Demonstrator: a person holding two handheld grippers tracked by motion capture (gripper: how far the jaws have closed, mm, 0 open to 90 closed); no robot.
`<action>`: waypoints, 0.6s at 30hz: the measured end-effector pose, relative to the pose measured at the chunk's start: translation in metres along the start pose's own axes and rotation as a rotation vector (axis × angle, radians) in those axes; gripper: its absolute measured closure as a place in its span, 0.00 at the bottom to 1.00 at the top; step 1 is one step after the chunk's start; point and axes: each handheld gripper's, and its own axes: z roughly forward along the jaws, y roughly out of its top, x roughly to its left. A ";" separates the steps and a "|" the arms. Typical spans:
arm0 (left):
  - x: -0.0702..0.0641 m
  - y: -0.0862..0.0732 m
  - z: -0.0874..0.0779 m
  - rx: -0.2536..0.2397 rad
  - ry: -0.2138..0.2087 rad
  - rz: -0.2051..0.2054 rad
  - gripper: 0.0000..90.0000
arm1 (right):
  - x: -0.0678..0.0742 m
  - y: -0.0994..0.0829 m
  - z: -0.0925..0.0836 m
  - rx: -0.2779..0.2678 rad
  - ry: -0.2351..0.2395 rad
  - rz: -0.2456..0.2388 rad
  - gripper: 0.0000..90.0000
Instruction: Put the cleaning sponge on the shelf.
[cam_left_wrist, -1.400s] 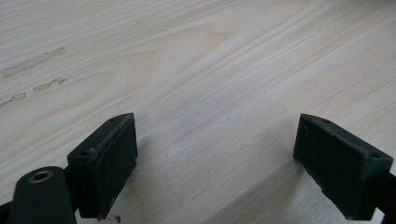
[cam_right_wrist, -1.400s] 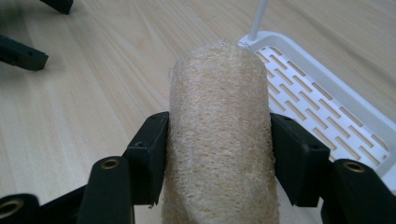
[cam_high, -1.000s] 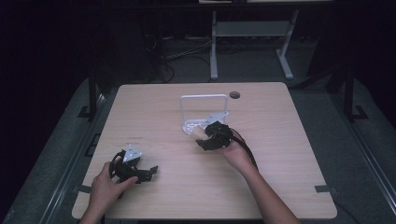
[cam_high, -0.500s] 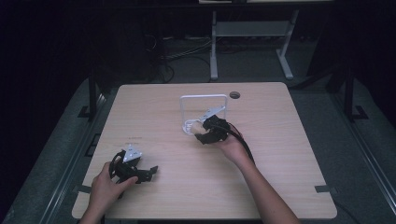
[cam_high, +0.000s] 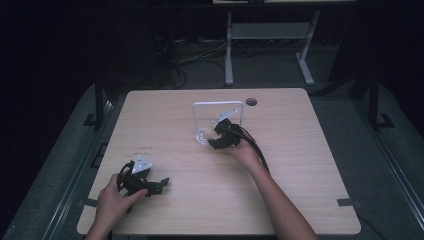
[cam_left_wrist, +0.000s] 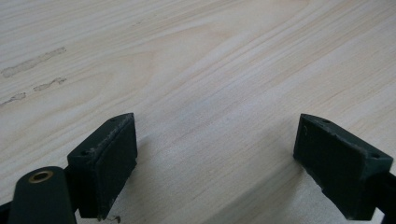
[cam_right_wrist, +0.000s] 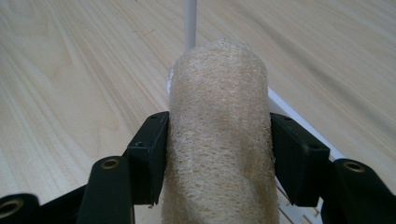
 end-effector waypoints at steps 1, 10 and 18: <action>0.000 0.000 0.000 0.000 0.000 0.000 0.14 | 0.000 0.000 0.002 0.006 -0.001 0.004 0.45; 0.000 0.000 0.000 0.002 0.000 0.003 0.14 | -0.004 0.004 0.013 0.027 -0.010 0.014 0.45; 0.000 0.000 0.000 0.000 0.000 0.000 0.14 | -0.007 0.002 0.020 0.050 -0.022 0.010 0.45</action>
